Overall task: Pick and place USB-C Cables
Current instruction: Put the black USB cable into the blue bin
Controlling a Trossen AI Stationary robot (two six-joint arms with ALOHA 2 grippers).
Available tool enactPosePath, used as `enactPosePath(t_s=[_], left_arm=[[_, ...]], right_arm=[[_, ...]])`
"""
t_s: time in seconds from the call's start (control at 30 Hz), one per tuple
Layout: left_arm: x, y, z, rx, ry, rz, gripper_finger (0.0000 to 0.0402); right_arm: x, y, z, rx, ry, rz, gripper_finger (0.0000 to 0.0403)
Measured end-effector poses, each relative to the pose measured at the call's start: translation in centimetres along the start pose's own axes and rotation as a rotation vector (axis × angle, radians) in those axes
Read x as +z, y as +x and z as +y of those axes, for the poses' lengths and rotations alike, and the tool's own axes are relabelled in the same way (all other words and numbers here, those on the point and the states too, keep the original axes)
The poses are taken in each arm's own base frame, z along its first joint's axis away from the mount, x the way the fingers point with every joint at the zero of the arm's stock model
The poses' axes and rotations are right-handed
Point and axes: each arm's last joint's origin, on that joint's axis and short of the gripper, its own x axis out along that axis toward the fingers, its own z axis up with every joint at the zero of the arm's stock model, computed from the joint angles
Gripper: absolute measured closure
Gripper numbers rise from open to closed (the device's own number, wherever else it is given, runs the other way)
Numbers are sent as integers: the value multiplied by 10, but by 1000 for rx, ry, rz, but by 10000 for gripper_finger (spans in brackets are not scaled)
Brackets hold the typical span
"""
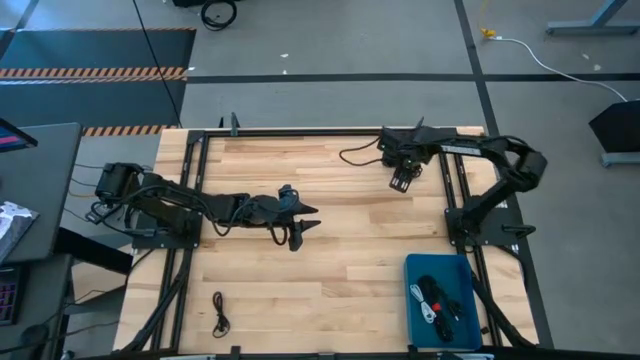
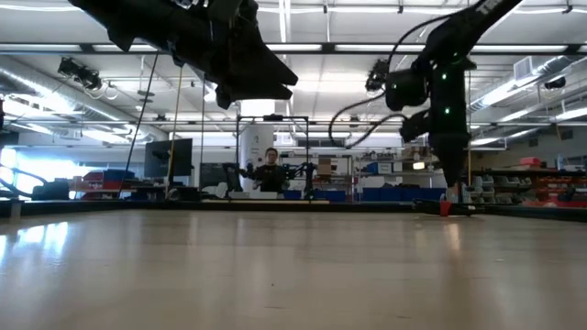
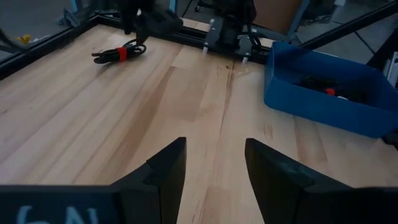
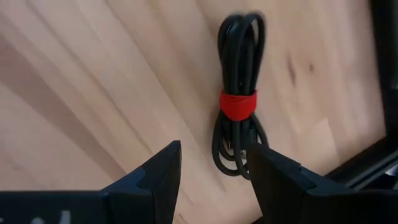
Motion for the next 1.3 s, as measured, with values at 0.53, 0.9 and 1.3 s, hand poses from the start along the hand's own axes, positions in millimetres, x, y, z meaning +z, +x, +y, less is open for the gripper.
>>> enactPosePath(t_s=[0.53, 0.9, 1.3], left_arm=[[2, 2, 8, 13, 24, 0, 230], [6, 5, 19, -34, 0, 7, 230], [6, 5, 19, -73, -2, 16, 230]], right_arm=[[6, 28, 3, -102, -79, 143, 216], [2, 28, 2, -120, -67, 187, 216], [-3, 35, 2, -27, -66, 198, 216]])
